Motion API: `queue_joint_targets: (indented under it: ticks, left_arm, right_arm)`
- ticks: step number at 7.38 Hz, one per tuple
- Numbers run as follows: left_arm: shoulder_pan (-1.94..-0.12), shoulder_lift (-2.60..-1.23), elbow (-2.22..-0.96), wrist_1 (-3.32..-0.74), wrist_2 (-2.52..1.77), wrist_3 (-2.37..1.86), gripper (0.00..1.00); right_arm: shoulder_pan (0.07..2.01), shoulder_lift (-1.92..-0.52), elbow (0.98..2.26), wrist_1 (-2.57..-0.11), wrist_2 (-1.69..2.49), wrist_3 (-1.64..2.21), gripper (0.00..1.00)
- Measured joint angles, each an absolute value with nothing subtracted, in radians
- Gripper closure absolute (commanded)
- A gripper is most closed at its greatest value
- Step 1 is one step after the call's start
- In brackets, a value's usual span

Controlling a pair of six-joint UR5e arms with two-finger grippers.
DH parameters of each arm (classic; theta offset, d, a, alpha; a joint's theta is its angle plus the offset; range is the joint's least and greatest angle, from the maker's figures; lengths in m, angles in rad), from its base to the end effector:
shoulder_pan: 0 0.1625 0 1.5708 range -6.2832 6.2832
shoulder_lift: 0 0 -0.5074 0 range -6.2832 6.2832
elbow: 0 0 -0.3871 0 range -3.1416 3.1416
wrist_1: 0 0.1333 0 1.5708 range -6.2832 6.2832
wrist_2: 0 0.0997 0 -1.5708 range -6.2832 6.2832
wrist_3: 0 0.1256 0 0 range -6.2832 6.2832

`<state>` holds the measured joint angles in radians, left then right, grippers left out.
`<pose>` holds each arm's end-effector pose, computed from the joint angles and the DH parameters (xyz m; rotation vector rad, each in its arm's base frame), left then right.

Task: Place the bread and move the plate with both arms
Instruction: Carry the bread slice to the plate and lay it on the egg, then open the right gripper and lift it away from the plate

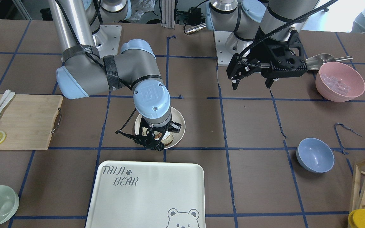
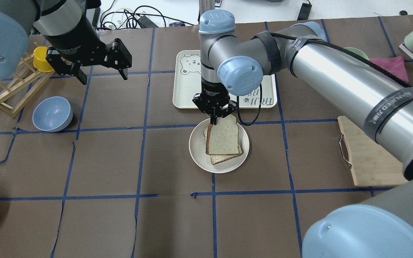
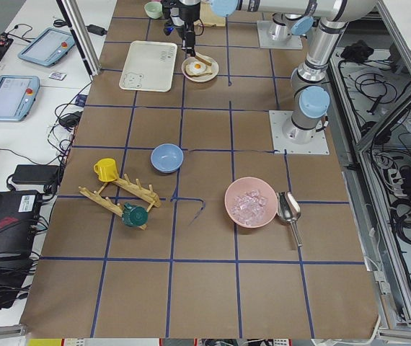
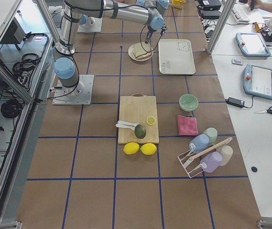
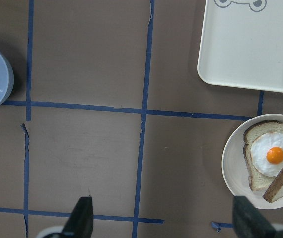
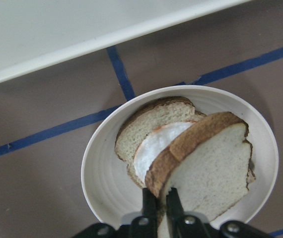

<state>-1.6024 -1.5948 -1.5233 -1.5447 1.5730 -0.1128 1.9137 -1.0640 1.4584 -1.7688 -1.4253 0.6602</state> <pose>-0.1489 -0.5005 0.5583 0.1275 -3.1367 0.0779 0.3704 -0.5868 0.3160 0.5094 3.0438 0.3747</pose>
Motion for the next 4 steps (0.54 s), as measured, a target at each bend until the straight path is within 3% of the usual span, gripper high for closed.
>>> queue_joint_targets:
  ticks: [1, 2, 3, 4]
  left_arm:
    - [-1.603, -1.596, -1.523, -1.545, 1.572, -0.113, 0.00]
    - [-1.603, -1.596, -1.523, -1.545, 1.573, -0.113, 0.00]
    - [-1.603, -1.595, -1.523, -1.545, 1.573, -0.113, 0.00]
    - [-1.603, -1.596, -1.523, -1.545, 1.572, -0.113, 0.00]
  right_arm:
    - [1.915, -1.057, 1.459, -1.790, -1.402, 0.661, 0.21]
    - [1.915, -1.055, 1.461, -1.799, -1.391, 0.659, 0.19]
    - [1.916, -1.057, 1.464, -1.802, -1.387, 0.654, 0.00]
    - [1.911, -1.069, 1.466, -1.805, -1.391, 0.626, 0.00]
